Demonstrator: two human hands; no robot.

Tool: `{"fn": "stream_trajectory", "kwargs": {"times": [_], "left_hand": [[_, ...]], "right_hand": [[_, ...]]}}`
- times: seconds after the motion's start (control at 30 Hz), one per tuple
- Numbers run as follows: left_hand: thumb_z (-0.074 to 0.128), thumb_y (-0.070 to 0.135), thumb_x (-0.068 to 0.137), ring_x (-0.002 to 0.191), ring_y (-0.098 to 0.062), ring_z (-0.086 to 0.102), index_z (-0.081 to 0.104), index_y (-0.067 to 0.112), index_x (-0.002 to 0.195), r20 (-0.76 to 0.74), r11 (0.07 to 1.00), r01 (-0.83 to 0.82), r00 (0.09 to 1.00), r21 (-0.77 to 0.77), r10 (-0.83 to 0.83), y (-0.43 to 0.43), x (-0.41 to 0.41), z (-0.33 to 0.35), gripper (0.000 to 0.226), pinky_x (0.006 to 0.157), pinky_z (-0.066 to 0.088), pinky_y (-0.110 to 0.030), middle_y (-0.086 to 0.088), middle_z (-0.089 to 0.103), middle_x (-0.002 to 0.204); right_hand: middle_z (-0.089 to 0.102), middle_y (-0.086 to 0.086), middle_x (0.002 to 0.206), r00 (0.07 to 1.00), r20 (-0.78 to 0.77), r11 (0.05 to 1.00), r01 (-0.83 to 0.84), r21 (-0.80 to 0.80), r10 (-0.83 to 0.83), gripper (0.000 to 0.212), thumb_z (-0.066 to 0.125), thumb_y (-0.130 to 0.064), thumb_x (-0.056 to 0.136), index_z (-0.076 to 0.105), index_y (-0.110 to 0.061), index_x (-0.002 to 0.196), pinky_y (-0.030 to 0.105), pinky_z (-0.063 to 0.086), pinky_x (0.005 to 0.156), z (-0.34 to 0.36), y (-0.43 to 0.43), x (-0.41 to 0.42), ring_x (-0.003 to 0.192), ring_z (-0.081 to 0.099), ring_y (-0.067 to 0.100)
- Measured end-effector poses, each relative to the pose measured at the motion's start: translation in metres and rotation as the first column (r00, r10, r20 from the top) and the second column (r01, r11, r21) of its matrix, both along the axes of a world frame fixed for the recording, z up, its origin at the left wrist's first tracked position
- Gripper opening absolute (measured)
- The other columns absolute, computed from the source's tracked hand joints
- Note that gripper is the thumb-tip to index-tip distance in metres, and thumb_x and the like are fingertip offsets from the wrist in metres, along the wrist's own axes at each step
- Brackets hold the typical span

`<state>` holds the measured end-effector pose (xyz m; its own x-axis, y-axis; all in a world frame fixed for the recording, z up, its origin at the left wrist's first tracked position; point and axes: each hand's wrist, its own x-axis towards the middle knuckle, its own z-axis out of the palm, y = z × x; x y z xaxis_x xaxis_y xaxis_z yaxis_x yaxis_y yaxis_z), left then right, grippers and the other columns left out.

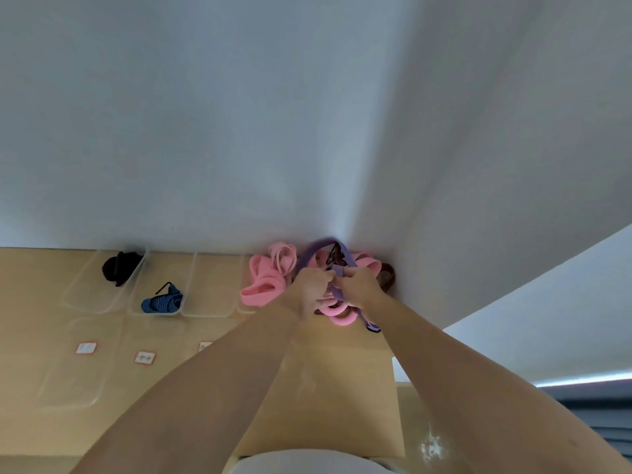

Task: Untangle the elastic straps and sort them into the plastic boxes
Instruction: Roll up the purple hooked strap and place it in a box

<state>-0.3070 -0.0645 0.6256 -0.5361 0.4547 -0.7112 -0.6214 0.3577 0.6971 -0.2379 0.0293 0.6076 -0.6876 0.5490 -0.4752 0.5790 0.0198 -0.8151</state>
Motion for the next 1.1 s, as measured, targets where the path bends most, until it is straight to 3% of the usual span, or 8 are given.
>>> {"fn": "stream_trajectory", "kwargs": {"times": [0.13,0.2,0.33,0.53,0.63,0.73,0.93,1.1], "left_hand": [[0.06,0.016,0.103,0.047,-0.008,0.063,0.067,0.004,0.102,0.155,0.982,-0.15,0.979,0.114,0.131,-0.006,-0.006,-0.001,0.014,0.078,0.058,-0.034,-0.006,0.071,0.079],[0.059,0.014,0.103,0.042,-0.005,0.058,0.067,0.005,0.1,0.16,0.977,-0.137,0.981,0.165,0.11,-0.01,-0.01,0.002,0.012,0.062,0.056,-0.025,0.0,0.071,0.067],[0.059,0.005,0.1,0.066,-0.007,0.068,0.07,0.01,0.102,0.088,0.956,-0.107,0.992,0.272,0.086,-0.017,-0.012,0.015,0.012,0.064,0.052,-0.022,0.002,0.075,0.079],[0.057,-0.011,0.095,0.078,-0.015,0.074,0.054,0.005,0.128,0.086,0.875,-0.153,0.988,0.46,0.127,-0.027,-0.006,0.042,0.037,0.075,0.058,-0.028,-0.005,0.075,0.096],[0.06,-0.004,0.096,0.081,-0.02,0.075,0.049,0.007,0.132,0.11,0.846,-0.182,0.983,0.502,0.147,-0.033,0.003,0.056,0.04,0.066,0.06,-0.03,-0.007,0.077,0.104],[0.058,-0.004,0.098,0.08,-0.025,0.075,0.052,0.002,0.134,-0.009,0.86,-0.193,0.975,0.473,0.224,-0.035,0.013,0.067,0.037,0.067,0.061,-0.033,-0.011,0.078,0.102],[0.051,-0.008,0.101,0.079,-0.03,0.074,0.047,0.005,0.141,-0.225,0.846,-0.194,0.912,0.497,0.342,-0.042,0.033,0.091,0.042,0.095,0.046,-0.069,-0.011,0.077,0.108],[0.058,0.002,0.101,0.086,-0.029,0.076,0.041,0.015,0.145,-0.238,0.816,-0.2,0.895,0.542,0.378,-0.046,0.049,0.111,0.049,0.076,0.061,-0.045,-0.007,0.078,0.111]], "right_hand": [[0.066,0.035,0.096,0.98,-0.025,0.977,-0.194,0.09,0.197,0.012,0.064,-0.005,0.09,0.066,0.006,0.094,0.043,0.05,0.075,0.014,0.0,0.008,0.075,0.059,0.035],[0.063,0.034,0.089,0.974,-0.044,0.969,-0.216,0.118,0.222,0.01,0.062,-0.003,0.09,0.067,0.005,0.094,0.035,0.042,0.07,0.021,-0.001,0.013,0.072,0.052,0.025],[0.05,0.005,0.067,0.968,-0.11,0.969,-0.211,0.132,0.226,0.01,0.057,0.003,0.091,0.065,0.003,0.085,0.029,0.031,0.061,0.032,-0.001,0.023,0.064,0.04,0.013],[0.068,0.006,0.076,0.949,-0.197,0.965,-0.219,0.146,0.245,0.014,0.056,0.004,0.093,0.07,0.007,0.091,0.035,0.042,0.067,0.048,0.001,0.03,0.071,0.054,0.015],[0.061,-0.007,0.062,0.93,-0.198,0.95,-0.296,0.102,0.311,0.011,0.053,0.007,0.091,0.064,0.009,0.089,0.03,0.038,0.056,0.058,-0.004,0.038,0.06,0.047,0.015],[0.055,-0.001,0.063,0.912,-0.199,0.93,-0.367,-0.001,0.36,0.011,0.05,0.009,0.091,0.053,0.017,0.097,0.023,0.03,0.05,0.064,-0.007,0.049,0.056,0.041,0.018],[0.052,0.012,0.074,0.813,-0.184,0.833,-0.525,0.176,0.552,0.011,0.062,-0.008,0.087,0.065,0.001,0.082,0.033,0.035,0.07,0.056,-0.014,0.083,0.071,0.042,0.015],[0.045,-0.002,0.065,0.759,-0.148,0.77,-0.6,0.217,0.634,0.019,0.064,-0.011,0.089,0.058,-0.008,0.071,0.029,0.03,0.059,0.048,-0.016,0.101,0.061,0.036,0.014]]}}
